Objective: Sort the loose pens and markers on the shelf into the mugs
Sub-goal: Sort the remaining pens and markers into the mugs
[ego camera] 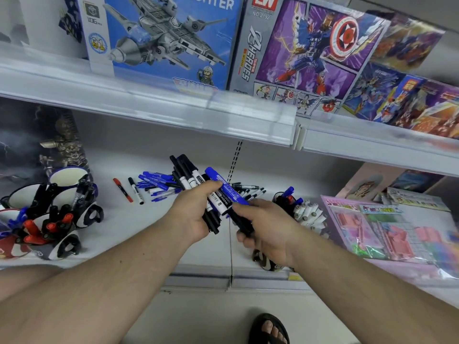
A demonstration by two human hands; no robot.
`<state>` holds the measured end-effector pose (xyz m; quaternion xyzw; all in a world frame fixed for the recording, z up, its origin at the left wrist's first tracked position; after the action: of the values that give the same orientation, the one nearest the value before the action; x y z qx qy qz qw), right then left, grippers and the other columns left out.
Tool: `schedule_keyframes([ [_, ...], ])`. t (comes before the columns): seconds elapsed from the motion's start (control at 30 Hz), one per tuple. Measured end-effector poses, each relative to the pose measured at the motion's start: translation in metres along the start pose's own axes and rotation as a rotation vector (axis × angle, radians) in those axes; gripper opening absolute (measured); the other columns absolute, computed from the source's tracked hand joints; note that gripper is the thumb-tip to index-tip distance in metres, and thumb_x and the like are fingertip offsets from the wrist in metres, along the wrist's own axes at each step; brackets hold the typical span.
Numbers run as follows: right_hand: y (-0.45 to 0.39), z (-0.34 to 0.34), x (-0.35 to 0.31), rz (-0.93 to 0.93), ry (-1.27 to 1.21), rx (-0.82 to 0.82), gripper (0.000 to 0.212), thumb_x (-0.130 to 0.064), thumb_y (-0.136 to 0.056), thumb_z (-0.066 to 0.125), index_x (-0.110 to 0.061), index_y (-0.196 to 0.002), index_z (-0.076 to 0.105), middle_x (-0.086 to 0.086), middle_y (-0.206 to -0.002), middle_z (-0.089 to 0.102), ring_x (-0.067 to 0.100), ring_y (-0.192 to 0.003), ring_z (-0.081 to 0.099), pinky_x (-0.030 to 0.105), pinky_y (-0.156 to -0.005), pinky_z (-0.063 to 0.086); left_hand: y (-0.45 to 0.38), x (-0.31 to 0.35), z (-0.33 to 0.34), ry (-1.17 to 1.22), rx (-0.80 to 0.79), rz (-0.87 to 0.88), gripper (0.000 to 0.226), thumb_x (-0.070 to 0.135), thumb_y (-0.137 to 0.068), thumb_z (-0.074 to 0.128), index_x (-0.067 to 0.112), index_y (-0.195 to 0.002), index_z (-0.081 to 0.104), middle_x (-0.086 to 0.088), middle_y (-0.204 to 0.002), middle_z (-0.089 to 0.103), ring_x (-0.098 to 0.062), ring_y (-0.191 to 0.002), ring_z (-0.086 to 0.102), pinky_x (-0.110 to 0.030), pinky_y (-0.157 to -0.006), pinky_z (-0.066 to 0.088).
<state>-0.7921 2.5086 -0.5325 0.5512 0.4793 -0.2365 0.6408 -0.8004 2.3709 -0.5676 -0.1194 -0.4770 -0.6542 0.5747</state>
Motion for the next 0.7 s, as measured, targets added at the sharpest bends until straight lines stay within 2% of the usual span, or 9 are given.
schedule_keyframes([
  [0.1,-0.004,-0.016,0.002,-0.166,-0.047,0.237,0.015,-0.017,-0.099,0.057,-0.009,-0.111,0.061,0.010,-0.090,0.062,0.014,-0.052,0.054,0.024,-0.046,0.043,-0.011,-0.011,0.017,0.034,0.042,-0.025,0.009,0.016,-0.087,0.068,0.014,-0.080,0.064,-0.006,-0.073,0.065,-0.020,-0.058,0.060,-0.025,-0.048,0.049],
  [0.17,-0.009,-0.036,-0.001,-0.235,0.041,0.371,0.013,-0.015,-0.099,0.056,-0.013,-0.108,0.064,0.006,-0.083,0.065,0.013,-0.052,0.055,0.024,-0.047,0.046,-0.020,-0.020,0.028,-0.037,0.050,-0.021,0.004,0.015,-0.087,0.068,0.013,-0.086,0.065,-0.007,-0.079,0.069,-0.018,-0.061,0.064,-0.027,-0.051,0.047],
  [0.23,-0.020,-0.070,-0.008,-0.289,0.223,0.511,0.012,-0.017,-0.098,0.058,-0.018,-0.106,0.067,0.004,-0.078,0.067,0.012,-0.052,0.055,0.023,-0.051,0.048,-0.030,-0.027,0.036,-0.137,0.034,-0.015,0.012,0.010,-0.085,0.070,0.008,-0.096,0.067,-0.010,-0.087,0.074,-0.019,-0.073,0.072,-0.030,-0.061,0.052],
  [0.3,-0.035,-0.113,-0.016,-0.348,0.497,0.625,0.021,-0.020,-0.095,0.059,-0.015,-0.113,0.070,0.007,-0.085,0.070,0.016,-0.064,0.058,0.027,-0.063,0.051,-0.038,-0.031,0.042,-0.269,0.016,-0.010,0.012,0.008,-0.083,0.073,0.006,-0.093,0.068,-0.009,-0.078,0.074,-0.018,-0.072,0.072,-0.030,-0.061,0.049],
  [0.37,-0.049,-0.152,-0.019,-0.367,0.760,0.664,0.029,-0.019,-0.096,0.057,-0.014,-0.122,0.067,0.009,-0.100,0.069,0.021,-0.078,0.056,0.032,-0.077,0.050,-0.044,-0.032,0.050,-0.367,-0.005,-0.021,0.010,0.009,-0.083,0.073,0.006,-0.091,0.068,-0.006,-0.067,0.070,-0.013,-0.055,0.066,-0.022,-0.048,0.045],
  [0.47,-0.076,-0.197,-0.019,-0.351,1.013,0.665,0.030,-0.015,-0.099,0.051,-0.011,-0.127,0.061,0.014,-0.117,0.065,0.029,-0.093,0.058,0.026,-0.076,0.040,-0.057,-0.033,0.060,-0.466,-0.027,-0.038,0.011,0.012,-0.084,0.073,0.006,-0.092,0.067,-0.004,-0.064,0.066,-0.006,-0.040,0.058,-0.018,-0.040,0.041],
  [0.57,-0.112,-0.223,-0.018,-0.340,1.168,0.662,0.027,-0.013,-0.098,0.050,-0.009,-0.121,0.062,0.019,-0.111,0.064,0.030,-0.085,0.055,0.028,-0.071,0.039,-0.071,-0.033,0.067,-0.517,-0.024,-0.055,0.007,0.012,-0.084,0.072,0.008,-0.087,0.066,-0.002,-0.060,0.066,-0.006,-0.037,0.056,-0.019,-0.038,0.040],
  [0.7,-0.153,-0.237,-0.020,-0.356,1.315,0.609,0.024,-0.014,-0.097,0.048,-0.010,-0.117,0.061,0.015,-0.109,0.059,0.026,-0.084,0.050,0.030,-0.071,0.035,-0.090,-0.034,0.071,-0.528,-0.004,-0.080,0.009,0.011,-0.084,0.071,0.010,-0.080,0.063,0.000,-0.053,0.064,-0.008,-0.040,0.056,-0.021,-0.040,0.040],
])
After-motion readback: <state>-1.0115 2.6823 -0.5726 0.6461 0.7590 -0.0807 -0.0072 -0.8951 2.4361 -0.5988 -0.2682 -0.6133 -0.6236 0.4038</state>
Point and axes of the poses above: each hand's wrist, its own y-axis away from the middle knuckle, its own z-axis out of the palm, x = y × z, the point moved 2 cm from there along -y, towards the middle knuckle
